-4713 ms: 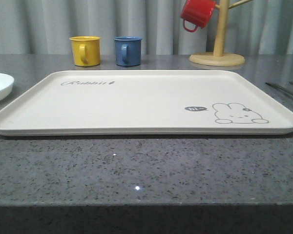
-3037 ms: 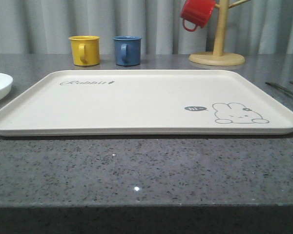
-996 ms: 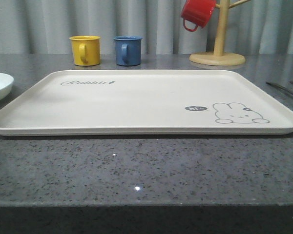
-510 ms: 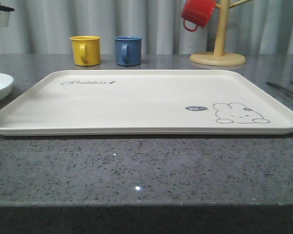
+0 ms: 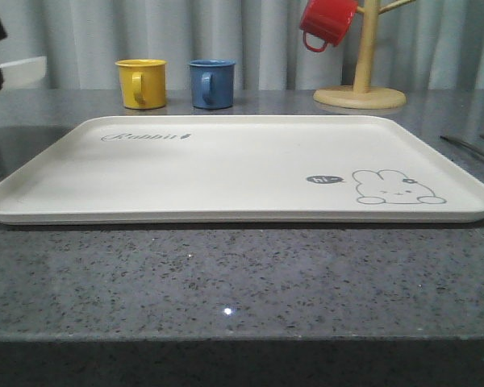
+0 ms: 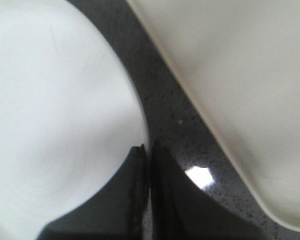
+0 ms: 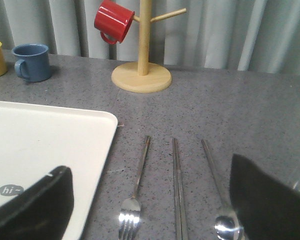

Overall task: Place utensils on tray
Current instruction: 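Grip the white plate with the left gripper and set it on the tray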

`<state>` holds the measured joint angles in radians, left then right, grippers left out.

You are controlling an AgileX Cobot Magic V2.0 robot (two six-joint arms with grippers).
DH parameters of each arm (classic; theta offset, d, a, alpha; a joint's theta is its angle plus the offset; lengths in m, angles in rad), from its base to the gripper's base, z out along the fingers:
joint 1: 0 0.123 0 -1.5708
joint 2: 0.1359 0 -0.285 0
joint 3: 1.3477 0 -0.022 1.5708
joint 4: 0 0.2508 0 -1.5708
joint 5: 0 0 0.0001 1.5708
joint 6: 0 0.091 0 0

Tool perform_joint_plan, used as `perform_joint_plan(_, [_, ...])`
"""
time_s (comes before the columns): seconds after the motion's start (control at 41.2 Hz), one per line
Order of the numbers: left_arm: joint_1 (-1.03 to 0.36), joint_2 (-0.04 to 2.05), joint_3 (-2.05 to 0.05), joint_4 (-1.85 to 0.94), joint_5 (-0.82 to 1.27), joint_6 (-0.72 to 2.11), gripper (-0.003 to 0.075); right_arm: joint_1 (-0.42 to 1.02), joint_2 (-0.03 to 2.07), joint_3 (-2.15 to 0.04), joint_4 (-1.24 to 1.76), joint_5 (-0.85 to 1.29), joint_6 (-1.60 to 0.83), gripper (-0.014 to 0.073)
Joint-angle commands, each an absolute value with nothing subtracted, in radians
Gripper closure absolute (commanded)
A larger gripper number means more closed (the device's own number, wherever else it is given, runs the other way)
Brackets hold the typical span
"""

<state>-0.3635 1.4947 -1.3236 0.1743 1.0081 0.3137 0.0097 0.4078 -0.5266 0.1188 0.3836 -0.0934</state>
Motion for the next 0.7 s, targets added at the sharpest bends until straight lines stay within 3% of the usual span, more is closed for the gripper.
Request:
perform_joint_plan(0.0, [-0.44,1.451,-1.4,0.201,0.977,0.298,0.0738,0.005,0.419,-0.562,0.122,0.31,-0.1,-0.0062])
perform_joint_plan(0.364, [-0.747,1.501,-1.416,0.196,0.922,0.298,0.0738,0.005,0.419,-0.562,0.122,0.31,-0.1,-0.0062])
perform_joint_plan(0.68, [-0.775,1.607,-1.416,0.102,0.955,0.298,0.0738,0.005,0.419,-0.562,0.122,0.31,-0.1,-0.0062])
